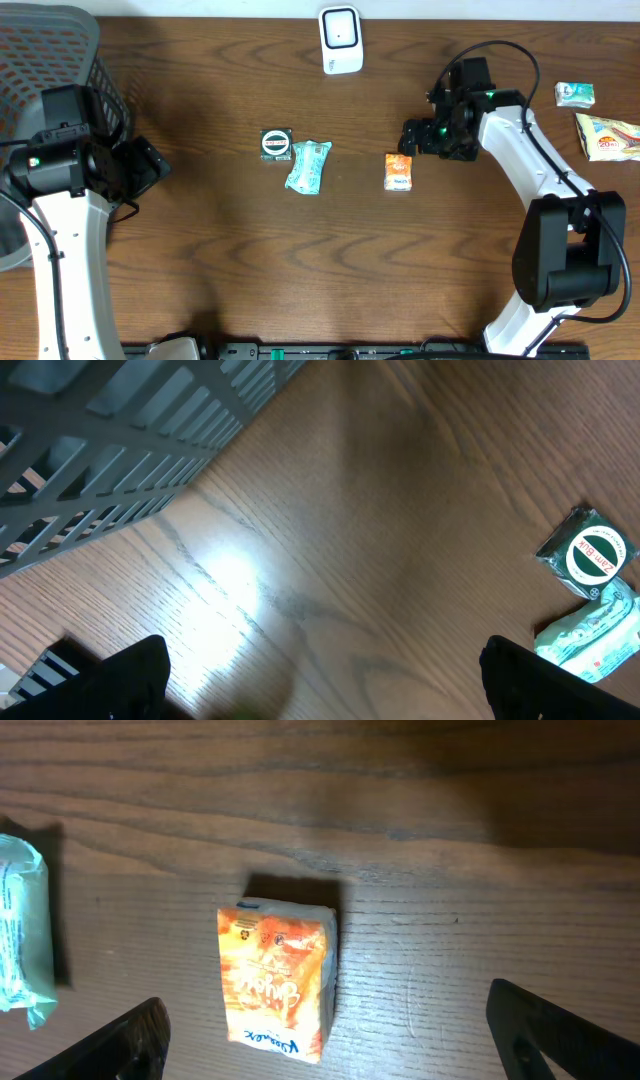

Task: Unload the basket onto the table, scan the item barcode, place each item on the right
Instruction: 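Lower the right gripper and grasp the orange Kleenex pack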

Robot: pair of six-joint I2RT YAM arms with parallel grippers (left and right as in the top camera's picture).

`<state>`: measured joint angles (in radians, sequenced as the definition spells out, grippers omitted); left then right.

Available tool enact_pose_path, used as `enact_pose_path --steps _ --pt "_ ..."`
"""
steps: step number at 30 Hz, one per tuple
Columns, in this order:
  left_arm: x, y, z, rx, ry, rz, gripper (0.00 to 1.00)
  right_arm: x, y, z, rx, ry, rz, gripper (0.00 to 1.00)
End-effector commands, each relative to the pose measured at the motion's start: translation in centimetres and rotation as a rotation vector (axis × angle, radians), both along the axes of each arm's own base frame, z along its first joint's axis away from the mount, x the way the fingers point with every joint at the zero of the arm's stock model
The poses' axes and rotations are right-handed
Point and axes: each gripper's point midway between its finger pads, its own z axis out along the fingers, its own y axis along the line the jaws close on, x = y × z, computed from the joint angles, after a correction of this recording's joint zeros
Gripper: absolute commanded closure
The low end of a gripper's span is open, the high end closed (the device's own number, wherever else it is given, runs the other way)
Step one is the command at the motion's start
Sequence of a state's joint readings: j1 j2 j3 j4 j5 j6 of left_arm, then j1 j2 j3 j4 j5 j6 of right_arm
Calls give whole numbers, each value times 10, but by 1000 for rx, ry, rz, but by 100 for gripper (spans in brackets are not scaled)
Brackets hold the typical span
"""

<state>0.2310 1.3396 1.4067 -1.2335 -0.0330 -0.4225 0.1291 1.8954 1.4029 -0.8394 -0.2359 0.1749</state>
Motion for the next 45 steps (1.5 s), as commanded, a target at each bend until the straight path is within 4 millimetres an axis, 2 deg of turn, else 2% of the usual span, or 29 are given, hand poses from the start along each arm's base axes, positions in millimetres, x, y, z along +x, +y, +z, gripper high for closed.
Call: enact_pose_path --steps 1,9,15,26,32,35,41,45 --pt "-3 3 0 13 5 14 3 -9 7 -12 12 26 14 6" --pt "-3 3 0 13 5 14 3 -17 35 -35 169 -5 61 16" --pt "-3 3 0 13 5 14 2 -25 34 -50 174 -2 52 22" --pt "-3 3 0 13 5 14 2 -35 33 -62 172 14 52 34" --pt "-3 3 0 13 5 14 2 -35 33 -63 171 15 52 35" --pt "-3 3 0 13 5 14 2 -36 33 -65 171 20 52 39" --pt "-3 3 0 13 5 14 2 -38 33 -83 168 57 49 40" --pt "-3 3 0 13 5 14 2 -46 33 -97 162 102 48 51"
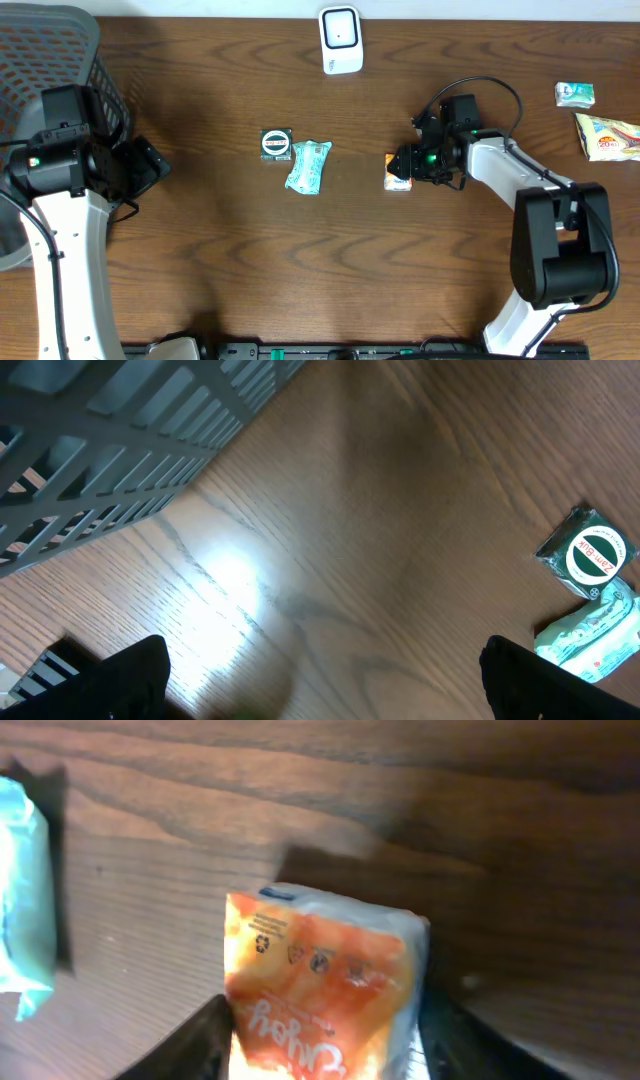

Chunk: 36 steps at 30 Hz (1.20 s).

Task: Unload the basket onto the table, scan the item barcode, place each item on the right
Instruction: 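Lower the right gripper and grasp the orange Kleenex pack, then lift the orange pack and rotate it with the right gripper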

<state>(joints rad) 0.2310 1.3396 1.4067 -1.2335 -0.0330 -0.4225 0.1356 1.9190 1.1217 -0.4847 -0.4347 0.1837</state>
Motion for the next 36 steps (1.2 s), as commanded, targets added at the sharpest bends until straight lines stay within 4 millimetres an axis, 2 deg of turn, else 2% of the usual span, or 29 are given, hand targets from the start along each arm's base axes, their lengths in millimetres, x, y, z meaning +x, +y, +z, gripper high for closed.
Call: enact_pose_path --steps 1,4,10,13,17,24,28,36 --pt "-3 3 0 13 5 14 3 -26 1 -39 -38 129 11 55" --pt "-3 3 0 13 5 14 3 -28 3 -38 -22 135 14 68" --pt "-3 3 0 13 5 14 2 -28 9 -32 47 146 15 84" --pt "-3 3 0 13 5 14 2 -28 14 -24 129 152 19 99" --pt "-3 3 0 13 5 14 3 -28 22 -13 230 147 45 99" --pt "-3 3 0 13 5 14 2 -32 44 20 486 120 130 99" --pt "-3 3 0 13 5 14 2 -32 51 33 569 104 154 99" --pt "-3 3 0 13 5 14 2 -25 69 77 819 -4 261 99"
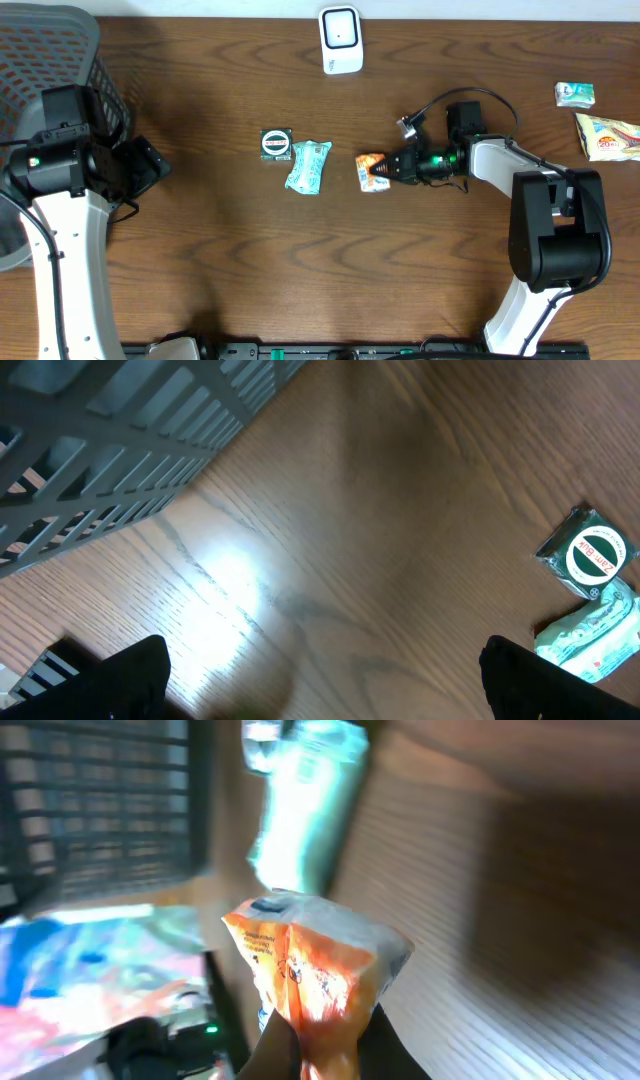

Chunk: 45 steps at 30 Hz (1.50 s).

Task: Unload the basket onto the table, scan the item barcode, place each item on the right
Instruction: 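Lift the orange pack and rotate it with the right gripper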

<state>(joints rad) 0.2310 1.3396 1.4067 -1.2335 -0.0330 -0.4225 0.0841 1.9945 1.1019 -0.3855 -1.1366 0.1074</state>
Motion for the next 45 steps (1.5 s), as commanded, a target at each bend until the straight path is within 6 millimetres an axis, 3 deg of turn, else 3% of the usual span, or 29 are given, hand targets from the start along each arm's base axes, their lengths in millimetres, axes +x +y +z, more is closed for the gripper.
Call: enact_pose_path --steps 1,8,12,20,30,45 --pt "-3 3 0 13 5 14 2 -5 8 28 184 -32 57 99" --pt "-3 3 0 13 5 14 2 3 9 34 200 -40 43 99" --pt "-3 3 0 13 5 14 3 9 9 47 201 -81 35 99" --pt "-3 3 0 13 5 14 3 17 8 94 169 -206 0 99" --pt "-3 3 0 13 5 14 2 10 14 146 227 -314 29 99" --pt "-3 3 0 13 5 14 2 8 28 155 254 -318 56 99"
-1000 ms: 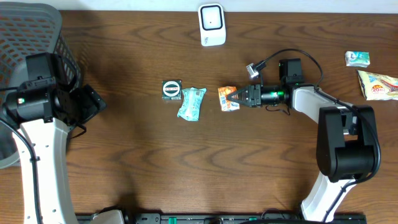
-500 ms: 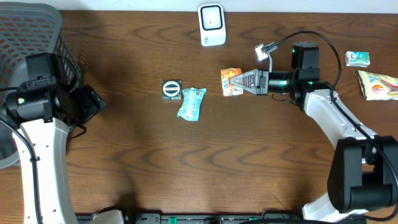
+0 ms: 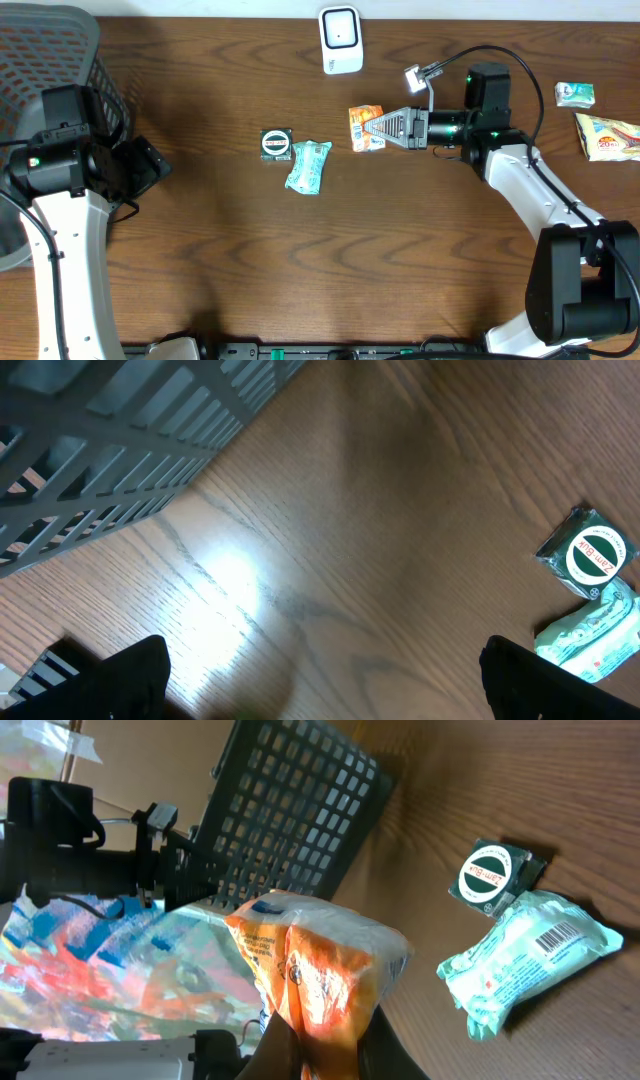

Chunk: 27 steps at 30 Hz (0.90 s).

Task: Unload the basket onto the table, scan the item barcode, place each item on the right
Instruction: 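Lift the orange pack and rotate it with the right gripper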

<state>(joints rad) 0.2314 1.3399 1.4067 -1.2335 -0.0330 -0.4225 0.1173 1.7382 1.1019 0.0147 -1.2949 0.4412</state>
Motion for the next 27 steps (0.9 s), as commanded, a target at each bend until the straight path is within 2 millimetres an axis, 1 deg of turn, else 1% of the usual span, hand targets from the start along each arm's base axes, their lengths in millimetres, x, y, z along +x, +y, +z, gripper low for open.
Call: enact_pose_path --steps 1,12,16,27 --pt "-3 3 0 13 5 14 3 -8 4 10 20 -1 29 99" --pt "-3 3 0 13 5 14 2 -7 4 9 17 5 22 99" --pt "-3 3 0 13 5 14 2 -3 4 5 -7 13 -6 99" --pt "-3 3 0 13 5 14 3 0 19 -10 -83 33 -57 99"
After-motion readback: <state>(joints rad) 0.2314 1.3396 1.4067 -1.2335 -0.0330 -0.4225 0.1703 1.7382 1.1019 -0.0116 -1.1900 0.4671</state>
